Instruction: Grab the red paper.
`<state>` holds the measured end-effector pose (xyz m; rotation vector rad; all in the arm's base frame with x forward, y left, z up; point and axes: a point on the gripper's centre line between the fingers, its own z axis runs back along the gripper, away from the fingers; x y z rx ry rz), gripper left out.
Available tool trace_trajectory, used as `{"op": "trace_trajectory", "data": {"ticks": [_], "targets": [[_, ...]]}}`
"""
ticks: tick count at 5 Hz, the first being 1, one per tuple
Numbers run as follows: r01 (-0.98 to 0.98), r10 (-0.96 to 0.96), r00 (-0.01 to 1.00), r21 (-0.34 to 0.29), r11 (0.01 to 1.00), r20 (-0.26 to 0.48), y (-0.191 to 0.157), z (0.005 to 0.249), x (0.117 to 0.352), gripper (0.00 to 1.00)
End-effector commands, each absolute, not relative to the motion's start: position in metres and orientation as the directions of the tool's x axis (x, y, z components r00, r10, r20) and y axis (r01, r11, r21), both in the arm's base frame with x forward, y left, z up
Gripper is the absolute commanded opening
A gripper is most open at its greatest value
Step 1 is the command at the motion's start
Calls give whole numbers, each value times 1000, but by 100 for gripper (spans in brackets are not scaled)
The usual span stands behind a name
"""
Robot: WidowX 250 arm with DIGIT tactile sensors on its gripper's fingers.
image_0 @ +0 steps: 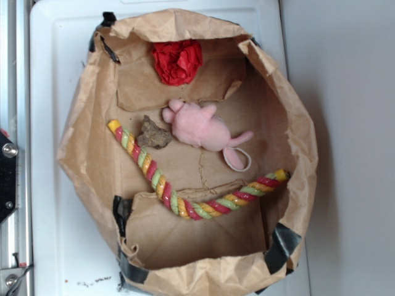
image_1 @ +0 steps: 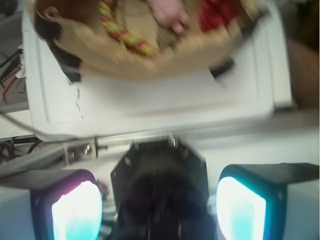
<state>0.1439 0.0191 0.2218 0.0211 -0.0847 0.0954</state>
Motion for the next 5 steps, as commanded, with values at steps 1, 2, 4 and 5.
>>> {"op": "trace_trajectory", "data": {"ticks": [1, 2, 4, 5], "targets": [[-106, 103, 987, 19, 994, 123, 23, 231, 149, 100], [-106, 103, 987, 19, 994, 123, 23, 231, 149, 100], [-129, 124, 980, 25, 991, 157, 26, 227, 174, 100], [-152, 145, 978, 36, 988, 153, 32, 220, 198, 100]]}}
